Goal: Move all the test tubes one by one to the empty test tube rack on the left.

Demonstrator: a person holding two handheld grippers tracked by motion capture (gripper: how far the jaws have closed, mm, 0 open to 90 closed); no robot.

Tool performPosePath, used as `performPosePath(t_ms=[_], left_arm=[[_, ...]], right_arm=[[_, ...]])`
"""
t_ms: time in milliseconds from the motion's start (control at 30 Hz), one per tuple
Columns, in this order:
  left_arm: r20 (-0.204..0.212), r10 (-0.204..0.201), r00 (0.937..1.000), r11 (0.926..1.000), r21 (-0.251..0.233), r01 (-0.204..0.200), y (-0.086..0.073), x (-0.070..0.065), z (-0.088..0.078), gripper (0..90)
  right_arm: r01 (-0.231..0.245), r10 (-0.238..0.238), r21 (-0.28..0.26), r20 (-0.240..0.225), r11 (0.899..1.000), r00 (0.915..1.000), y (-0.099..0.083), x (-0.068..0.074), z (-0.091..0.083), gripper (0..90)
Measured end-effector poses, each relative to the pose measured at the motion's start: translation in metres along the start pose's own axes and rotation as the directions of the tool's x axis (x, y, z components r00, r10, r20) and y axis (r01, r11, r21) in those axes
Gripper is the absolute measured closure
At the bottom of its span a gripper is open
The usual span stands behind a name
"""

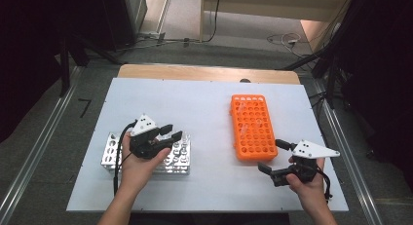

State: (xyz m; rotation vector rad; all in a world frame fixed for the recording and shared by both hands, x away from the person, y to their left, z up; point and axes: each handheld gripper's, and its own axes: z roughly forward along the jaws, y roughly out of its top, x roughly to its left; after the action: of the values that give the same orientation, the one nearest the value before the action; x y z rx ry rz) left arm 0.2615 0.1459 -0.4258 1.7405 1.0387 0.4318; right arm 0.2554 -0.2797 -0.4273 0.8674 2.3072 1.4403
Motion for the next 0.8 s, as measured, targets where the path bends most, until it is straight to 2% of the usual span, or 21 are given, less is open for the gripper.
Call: performPosePath(t_ms=[333, 533, 600, 800], left_arm=[[0.053, 0.014, 0.9985, 0.9973, -0.073, -0.01, -0.001, -0.011, -0.013, 34.1], [0.083, 0.04, 0.9958, 0.9964, -0.078, -0.034, -0.003, -0.019, -0.013, 24.9], [0.099, 0.035, 0.9945, 0.9967, -0.077, -0.027, -0.005, -0.02, -0.012, 20.4], [0.13, 0.023, 0.9913, 0.9958, -0.091, -0.011, -0.006, -0.022, -0.013, 8.2]], right_arm=[[-0.001, 0.001, -0.008, 0.006, 1.0, 1.0, 0.003, -0.002, 0.003, 0.0], [0.0, 0.0, -0.007, 0.01, 1.0, 0.9999, 0.006, -0.002, 0.009, 0.3], [0.0, 0.0, -0.004, 0.018, 1.0, 0.9998, 0.008, -0.002, 0.012, 1.0], [-0.014, 0.014, 0.004, 0.002, 1.0, 0.9999, 0.014, -0.005, 0.028, 2.1]])
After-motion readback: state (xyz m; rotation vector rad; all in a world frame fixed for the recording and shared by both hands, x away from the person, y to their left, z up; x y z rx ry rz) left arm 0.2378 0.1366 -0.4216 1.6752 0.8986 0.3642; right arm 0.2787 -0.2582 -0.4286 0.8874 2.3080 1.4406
